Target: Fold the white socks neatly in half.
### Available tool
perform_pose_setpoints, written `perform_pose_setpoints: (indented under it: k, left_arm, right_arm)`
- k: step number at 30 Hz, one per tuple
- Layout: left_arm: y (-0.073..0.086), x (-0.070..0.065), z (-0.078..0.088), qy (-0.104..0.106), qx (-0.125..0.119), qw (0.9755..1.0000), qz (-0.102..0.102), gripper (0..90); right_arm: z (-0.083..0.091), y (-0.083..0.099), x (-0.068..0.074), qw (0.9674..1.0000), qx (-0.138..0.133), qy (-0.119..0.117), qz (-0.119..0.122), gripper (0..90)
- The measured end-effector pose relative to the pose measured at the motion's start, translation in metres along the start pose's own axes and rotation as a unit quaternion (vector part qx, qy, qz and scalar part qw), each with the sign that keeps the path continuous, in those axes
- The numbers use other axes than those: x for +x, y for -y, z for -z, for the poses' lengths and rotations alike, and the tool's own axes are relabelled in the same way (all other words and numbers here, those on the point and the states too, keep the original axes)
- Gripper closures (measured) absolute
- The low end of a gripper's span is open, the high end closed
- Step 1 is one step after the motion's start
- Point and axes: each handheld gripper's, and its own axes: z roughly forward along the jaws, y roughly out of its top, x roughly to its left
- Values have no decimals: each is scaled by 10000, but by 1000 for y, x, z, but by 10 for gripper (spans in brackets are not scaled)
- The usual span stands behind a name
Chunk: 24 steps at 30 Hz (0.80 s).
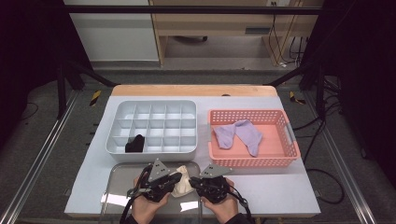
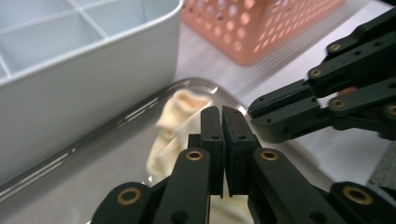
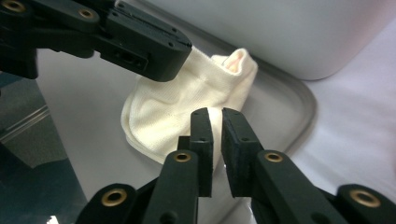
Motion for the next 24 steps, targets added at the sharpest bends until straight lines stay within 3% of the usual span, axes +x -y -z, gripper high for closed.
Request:
perform_pose_setpoints:
  k: [4, 9, 11, 15, 20, 24]
  left_arm:
    - [13, 5, -1, -60, 143, 9999, 37, 867]
    - [30, 10, -2, -15, 158, 9998, 145, 866]
    - [32, 10, -2, -12, 151, 9998, 161, 866]
    - [33, 11, -3, -1, 100, 9997, 217, 869]
    - [27, 6, -14, 155, 26, 9996, 243, 875]
    - [17, -3, -25, 159, 26, 9998, 91, 869]
  right_arm:
    - [-8, 1, 2, 10000, 43, 35, -18, 718]
    - [-16, 3, 5, 9997, 218, 96, 30, 679]
    - [-20, 4, 6, 9996, 274, 68, 27, 691]
    - [-20, 2, 6, 9994, 336, -94, -75, 822]
    - [-9, 3, 4, 9996, 290, 64, -36, 830]
    - [2, 11, -3, 9993, 247, 184, -190, 807]
